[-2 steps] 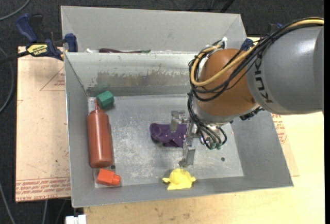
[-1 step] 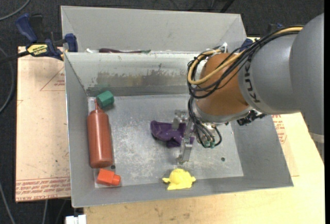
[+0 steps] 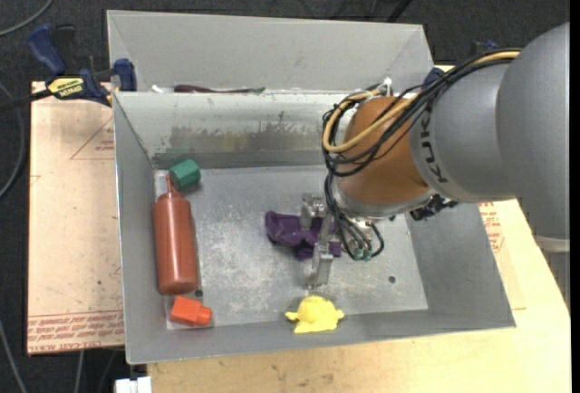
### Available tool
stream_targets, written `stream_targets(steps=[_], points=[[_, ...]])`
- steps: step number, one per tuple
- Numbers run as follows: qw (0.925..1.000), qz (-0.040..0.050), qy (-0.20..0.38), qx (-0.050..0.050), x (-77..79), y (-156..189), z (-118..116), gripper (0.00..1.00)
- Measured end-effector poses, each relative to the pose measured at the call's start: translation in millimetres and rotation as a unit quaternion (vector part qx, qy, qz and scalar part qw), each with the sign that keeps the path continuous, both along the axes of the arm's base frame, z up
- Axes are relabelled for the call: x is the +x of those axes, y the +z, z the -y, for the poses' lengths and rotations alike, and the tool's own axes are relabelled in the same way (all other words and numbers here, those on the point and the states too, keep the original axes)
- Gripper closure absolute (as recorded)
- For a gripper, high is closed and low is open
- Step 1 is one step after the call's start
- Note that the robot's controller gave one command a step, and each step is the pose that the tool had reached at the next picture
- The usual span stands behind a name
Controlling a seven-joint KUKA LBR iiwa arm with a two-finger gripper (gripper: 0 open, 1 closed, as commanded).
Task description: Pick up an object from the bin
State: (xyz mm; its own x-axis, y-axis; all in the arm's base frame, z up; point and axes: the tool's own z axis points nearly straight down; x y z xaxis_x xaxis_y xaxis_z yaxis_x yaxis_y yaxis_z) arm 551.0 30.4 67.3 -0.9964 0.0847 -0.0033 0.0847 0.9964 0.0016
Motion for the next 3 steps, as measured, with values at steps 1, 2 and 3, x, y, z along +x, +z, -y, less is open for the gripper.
stream_targets(steps=[1,2,3], points=[[1.0,-0.0002,-0.002,0.001,7.5,2.5,-5.2,0.0],[1.0,0.0011,0.0,0.001,0.9,0.6,-1.1,1.0],[1.0,0.0011,0.0,0.001,0.9,0.5,-1.0,1.0]])
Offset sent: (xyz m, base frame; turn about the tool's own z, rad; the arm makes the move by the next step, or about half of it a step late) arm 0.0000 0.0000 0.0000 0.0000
